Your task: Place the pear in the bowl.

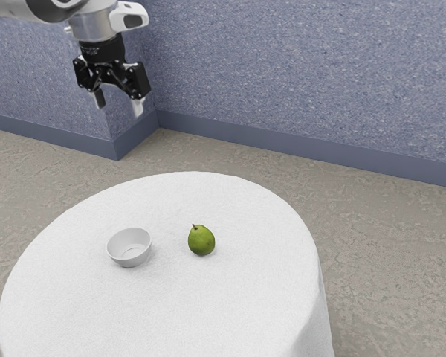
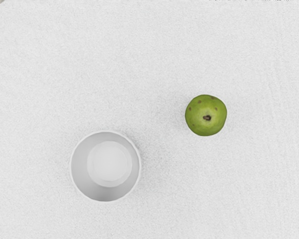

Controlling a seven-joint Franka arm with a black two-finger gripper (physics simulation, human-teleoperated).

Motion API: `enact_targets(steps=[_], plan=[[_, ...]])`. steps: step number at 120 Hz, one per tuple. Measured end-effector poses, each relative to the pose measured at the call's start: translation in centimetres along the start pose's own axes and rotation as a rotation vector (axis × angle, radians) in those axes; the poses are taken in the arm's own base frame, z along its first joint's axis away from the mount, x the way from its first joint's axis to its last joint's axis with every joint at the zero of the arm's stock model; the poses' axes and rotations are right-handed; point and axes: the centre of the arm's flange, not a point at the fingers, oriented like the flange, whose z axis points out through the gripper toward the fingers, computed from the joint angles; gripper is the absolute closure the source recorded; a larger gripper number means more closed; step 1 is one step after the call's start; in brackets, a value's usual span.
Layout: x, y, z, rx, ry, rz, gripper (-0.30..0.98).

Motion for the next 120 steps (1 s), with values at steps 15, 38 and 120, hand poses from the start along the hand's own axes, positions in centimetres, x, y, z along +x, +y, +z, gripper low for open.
enact_targets(steps=[15,38,120], plan=[[0.1,0.3,0.4,-0.003,-0.009,-0.004,0.00],[-0.3,0.8,5.5,0.003,-0.109,-0.002,0.00],[2.7,7.0,24.7,-0.062,-0.067,0.047,0.00]])
